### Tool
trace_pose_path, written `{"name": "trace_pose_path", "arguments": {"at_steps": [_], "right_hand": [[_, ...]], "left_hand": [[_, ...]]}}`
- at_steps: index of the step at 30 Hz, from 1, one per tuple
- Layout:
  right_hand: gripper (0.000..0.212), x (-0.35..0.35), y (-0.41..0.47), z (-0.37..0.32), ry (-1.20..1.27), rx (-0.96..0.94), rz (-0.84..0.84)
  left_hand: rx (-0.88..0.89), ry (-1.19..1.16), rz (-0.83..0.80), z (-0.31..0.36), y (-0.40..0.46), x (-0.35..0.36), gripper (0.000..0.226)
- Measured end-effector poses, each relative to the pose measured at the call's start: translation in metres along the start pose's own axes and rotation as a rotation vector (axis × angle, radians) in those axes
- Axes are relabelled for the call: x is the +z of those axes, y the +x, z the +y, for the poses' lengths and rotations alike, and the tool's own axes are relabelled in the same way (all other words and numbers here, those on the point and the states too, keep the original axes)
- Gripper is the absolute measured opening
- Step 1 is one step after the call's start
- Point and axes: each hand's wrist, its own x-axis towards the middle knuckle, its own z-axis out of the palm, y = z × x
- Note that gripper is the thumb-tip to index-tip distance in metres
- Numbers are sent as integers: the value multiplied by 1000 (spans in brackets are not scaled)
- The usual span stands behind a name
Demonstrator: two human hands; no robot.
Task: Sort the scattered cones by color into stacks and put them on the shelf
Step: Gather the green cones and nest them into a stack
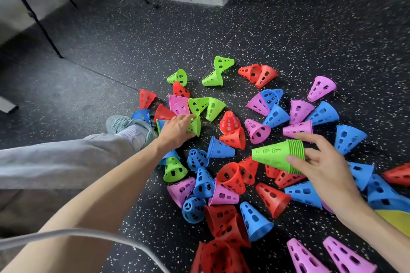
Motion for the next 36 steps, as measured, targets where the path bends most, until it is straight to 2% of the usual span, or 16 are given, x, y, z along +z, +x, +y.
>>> {"name": "trace_pose_path", "arguments": {"at_steps": [5, 13, 16, 21, 26, 32, 36], "right_hand": [[48, 1, 1, -2, -3, -1, 7], [46, 6, 0, -9, -14, -34, 5], [44, 3, 1, -9, -12, -43, 58], [40, -4, 5, -27, 36, -117, 152], [43, -14, 8, -41, 48, -181, 157], [44, -16, 3, -37, 49, -167, 57], [43, -16, 4, -37, 70, -171, 47]], "left_hand": [[2, -47, 78, 3, -5, -4, 65], [19, -344, 206, 31, -18, -17, 61], [127, -410, 275, 49, -28, -30, 57], [348, -362, 393, 92, -50, -45, 58], [530, -367, 410, 136, -68, -43, 56], [648, -417, 416, 174, -71, -40, 53], [640, -459, 410, 183, -72, -38, 53]]}}
